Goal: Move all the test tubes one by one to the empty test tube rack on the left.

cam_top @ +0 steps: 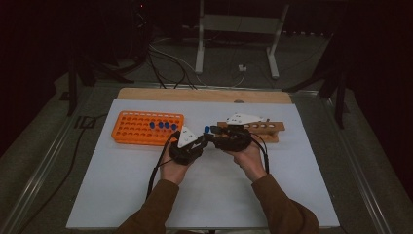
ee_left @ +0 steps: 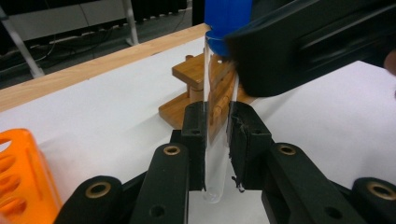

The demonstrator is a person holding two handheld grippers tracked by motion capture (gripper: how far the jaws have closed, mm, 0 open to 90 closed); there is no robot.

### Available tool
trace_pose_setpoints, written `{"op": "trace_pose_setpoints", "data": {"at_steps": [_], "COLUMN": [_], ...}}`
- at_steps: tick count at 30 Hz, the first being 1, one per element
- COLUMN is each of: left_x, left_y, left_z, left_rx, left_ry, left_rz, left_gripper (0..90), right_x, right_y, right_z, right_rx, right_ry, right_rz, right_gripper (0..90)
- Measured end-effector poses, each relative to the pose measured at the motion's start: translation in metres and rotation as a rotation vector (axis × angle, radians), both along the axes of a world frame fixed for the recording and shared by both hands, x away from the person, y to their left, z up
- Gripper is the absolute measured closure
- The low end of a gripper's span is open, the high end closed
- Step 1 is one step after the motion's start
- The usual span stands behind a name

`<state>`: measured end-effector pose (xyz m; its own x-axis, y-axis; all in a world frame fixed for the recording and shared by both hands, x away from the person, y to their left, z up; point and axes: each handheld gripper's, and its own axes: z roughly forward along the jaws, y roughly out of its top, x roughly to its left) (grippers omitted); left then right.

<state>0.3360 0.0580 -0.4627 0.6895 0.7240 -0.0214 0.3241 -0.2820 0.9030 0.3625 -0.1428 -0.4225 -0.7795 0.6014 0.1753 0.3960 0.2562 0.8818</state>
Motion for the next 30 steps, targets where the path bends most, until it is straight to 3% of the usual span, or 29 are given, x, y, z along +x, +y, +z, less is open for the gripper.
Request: {"op": "trace_pose_setpoints", "data": {"at_steps": [7, 13, 20, 30], "left_x": [0.0, -0.002, -0.002, -0.004], "left_y": [0.012, 0.022, 0.034, 0.05], "left_z": [0.001, 0.004, 0.007, 0.011], "left_rx": [-0.013, -0.024, -0.032, -0.054], "left_ry": [0.01, 0.003, 0.0, -0.011], "left_rz": [0.026, 0.045, 0.059, 0.077], "left_gripper": [77.9, 77.9, 77.9, 77.9], "right_x": [0.0, 0.002, 0.002, -0.001], "right_y": [-0.01, -0.017, -0.027, -0.042], "right_z": [0.0, -0.002, -0.004, -0.006], "right_rx": [0.007, -0.017, -0.035, -0.043], "right_ry": [-0.015, -0.015, -0.024, -0.036], "right_rz": [-0.048, -0.101, -0.134, -0.163], "right_gripper": [18.2, 5.0, 0.2, 0.0]}}
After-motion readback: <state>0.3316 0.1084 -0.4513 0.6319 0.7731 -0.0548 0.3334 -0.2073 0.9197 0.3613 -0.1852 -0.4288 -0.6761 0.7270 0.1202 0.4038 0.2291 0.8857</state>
